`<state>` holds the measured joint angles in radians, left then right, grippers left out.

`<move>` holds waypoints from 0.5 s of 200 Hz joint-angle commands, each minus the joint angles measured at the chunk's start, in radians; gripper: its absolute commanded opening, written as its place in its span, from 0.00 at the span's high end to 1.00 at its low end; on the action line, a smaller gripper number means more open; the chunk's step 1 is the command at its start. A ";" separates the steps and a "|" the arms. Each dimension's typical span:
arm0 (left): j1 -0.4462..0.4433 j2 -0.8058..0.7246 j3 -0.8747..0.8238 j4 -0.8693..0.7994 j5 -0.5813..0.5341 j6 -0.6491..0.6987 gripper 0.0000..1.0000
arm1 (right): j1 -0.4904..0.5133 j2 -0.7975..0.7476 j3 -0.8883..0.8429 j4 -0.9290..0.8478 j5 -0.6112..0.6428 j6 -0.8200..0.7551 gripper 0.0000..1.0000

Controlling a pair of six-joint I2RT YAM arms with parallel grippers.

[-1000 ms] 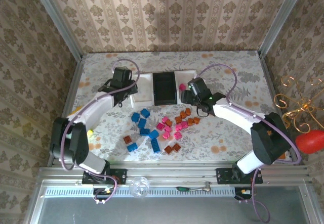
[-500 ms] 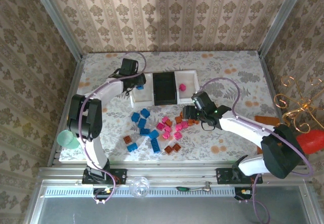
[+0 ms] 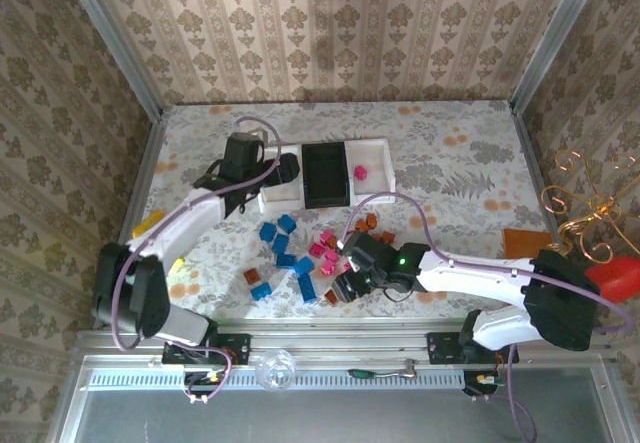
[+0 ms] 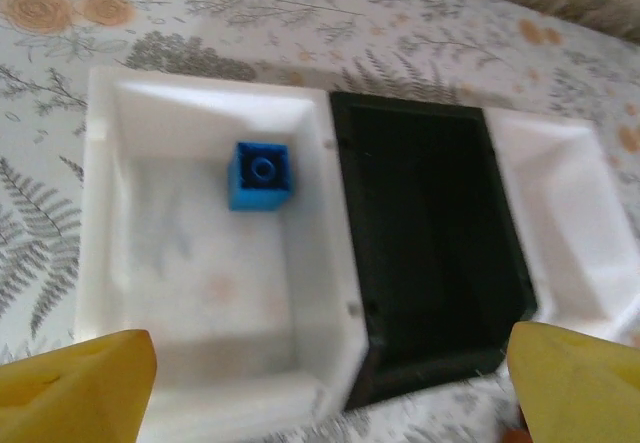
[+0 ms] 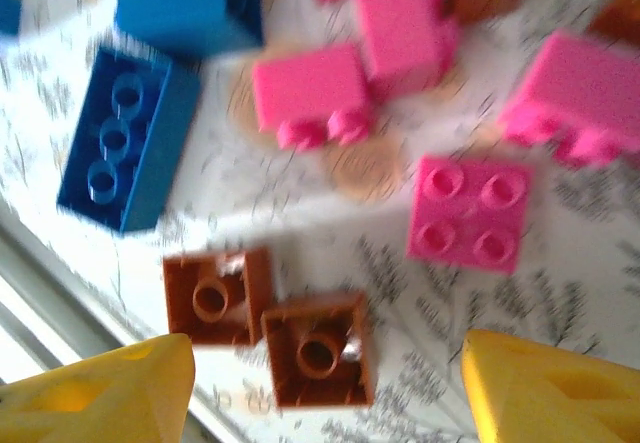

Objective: Sort the legos into containers by color
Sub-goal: Place the lego in the container, then pick up the lego from the bottom-center of the table.

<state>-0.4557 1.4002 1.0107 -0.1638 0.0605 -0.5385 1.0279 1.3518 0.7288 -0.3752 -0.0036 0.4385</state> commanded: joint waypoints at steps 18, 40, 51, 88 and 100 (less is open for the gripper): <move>-0.059 -0.169 -0.141 -0.011 -0.013 -0.018 0.07 | 0.077 0.093 0.008 -0.104 0.090 -0.056 0.29; -0.068 -0.238 -0.200 -0.048 -0.021 -0.026 0.07 | 0.091 0.147 0.038 -0.086 0.116 -0.069 0.31; -0.069 -0.267 -0.225 -0.063 -0.022 -0.029 0.07 | 0.092 0.171 0.052 -0.078 0.140 -0.075 0.33; -0.072 -0.349 -0.274 -0.083 -0.024 -0.034 0.07 | 0.092 0.223 0.090 -0.054 0.203 -0.089 0.34; -0.073 -0.360 -0.283 -0.088 -0.025 -0.035 0.06 | 0.092 0.241 0.100 -0.051 0.203 -0.097 0.37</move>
<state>-0.5224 1.0767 0.7464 -0.2256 0.0490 -0.5571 1.1172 1.5578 0.7956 -0.4335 0.1379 0.3706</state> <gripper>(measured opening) 0.934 0.655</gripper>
